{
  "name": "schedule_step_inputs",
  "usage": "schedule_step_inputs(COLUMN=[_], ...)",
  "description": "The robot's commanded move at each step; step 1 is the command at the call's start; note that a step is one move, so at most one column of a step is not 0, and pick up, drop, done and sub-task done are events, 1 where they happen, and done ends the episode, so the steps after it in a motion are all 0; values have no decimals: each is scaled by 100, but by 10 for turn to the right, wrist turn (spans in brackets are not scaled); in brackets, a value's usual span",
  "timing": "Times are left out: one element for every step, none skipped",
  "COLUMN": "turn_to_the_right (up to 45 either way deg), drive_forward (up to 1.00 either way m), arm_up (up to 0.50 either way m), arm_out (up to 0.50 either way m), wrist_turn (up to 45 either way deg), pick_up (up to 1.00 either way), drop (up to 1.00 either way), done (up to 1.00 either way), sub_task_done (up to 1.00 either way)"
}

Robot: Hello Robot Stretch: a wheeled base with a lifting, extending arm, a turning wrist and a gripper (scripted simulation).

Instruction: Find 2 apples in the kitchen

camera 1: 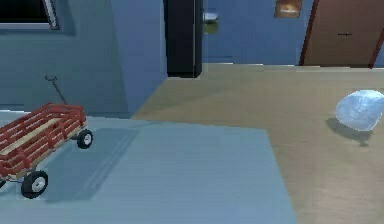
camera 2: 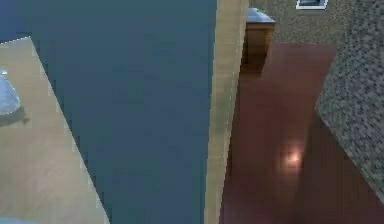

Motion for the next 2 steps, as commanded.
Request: schedule_step_inputs(turn_to_the_right=[330,0], drive_forward=[0,65], arm_up=[0,0], arm_out=[0,0], wrist_turn=[0,0], pick_up=[0,0], drop=[0,0], done=[0,0], sub_task_done=[0,0])
